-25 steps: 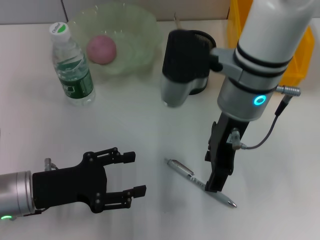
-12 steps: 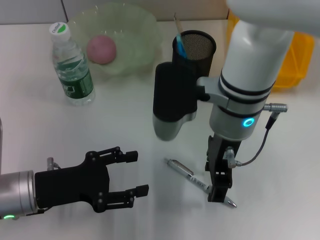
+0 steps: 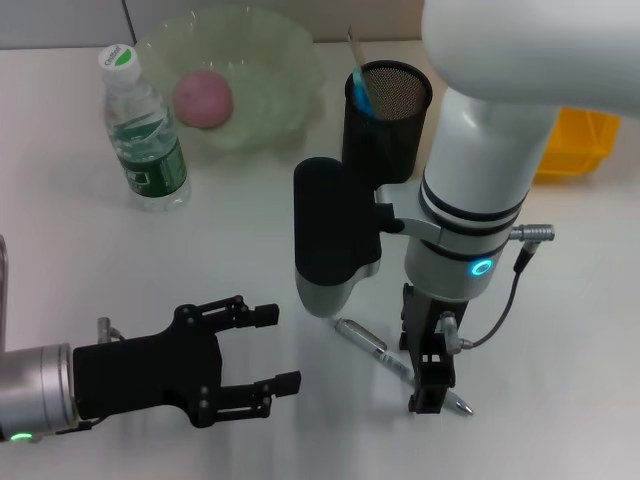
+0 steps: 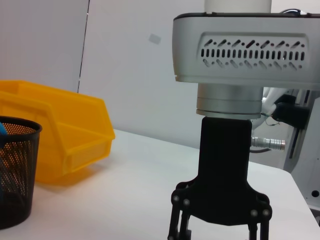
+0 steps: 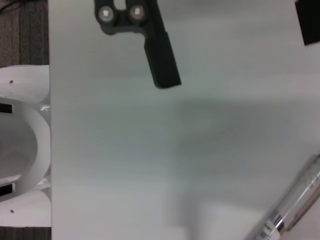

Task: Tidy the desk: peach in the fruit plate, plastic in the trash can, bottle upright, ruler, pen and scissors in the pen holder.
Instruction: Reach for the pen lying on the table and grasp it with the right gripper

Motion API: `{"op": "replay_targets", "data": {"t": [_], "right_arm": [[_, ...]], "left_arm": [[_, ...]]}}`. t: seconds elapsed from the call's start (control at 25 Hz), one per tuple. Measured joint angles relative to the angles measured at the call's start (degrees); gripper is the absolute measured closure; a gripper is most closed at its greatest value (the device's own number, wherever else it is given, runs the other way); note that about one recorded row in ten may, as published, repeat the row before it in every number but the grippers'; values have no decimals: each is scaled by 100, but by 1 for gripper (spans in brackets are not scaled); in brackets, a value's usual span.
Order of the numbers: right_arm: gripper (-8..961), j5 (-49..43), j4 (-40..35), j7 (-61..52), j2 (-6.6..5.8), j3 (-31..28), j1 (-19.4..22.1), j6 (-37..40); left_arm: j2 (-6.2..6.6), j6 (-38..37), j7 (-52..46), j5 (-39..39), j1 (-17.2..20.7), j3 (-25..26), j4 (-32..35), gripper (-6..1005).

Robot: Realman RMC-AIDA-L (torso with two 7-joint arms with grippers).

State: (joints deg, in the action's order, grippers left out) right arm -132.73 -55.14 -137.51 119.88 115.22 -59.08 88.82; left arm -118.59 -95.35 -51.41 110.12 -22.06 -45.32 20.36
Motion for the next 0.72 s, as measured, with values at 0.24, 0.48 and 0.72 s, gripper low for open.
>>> {"op": "replay_targets", "data": {"t": [0.24, 0.48, 0.72], "right_arm": [[265, 0, -4, 5, 0, 122, -2, -121], [277, 0, 0, 25, 0, 175, 15, -219], [289, -13, -31, 31, 0, 300, 31, -259]], "left_arm": [[-1, 0, 9, 0, 0, 6, -16, 217], [3, 0, 9, 0, 0, 6, -15, 217], [3, 0, 9, 1, 0, 6, -15, 217]]}}
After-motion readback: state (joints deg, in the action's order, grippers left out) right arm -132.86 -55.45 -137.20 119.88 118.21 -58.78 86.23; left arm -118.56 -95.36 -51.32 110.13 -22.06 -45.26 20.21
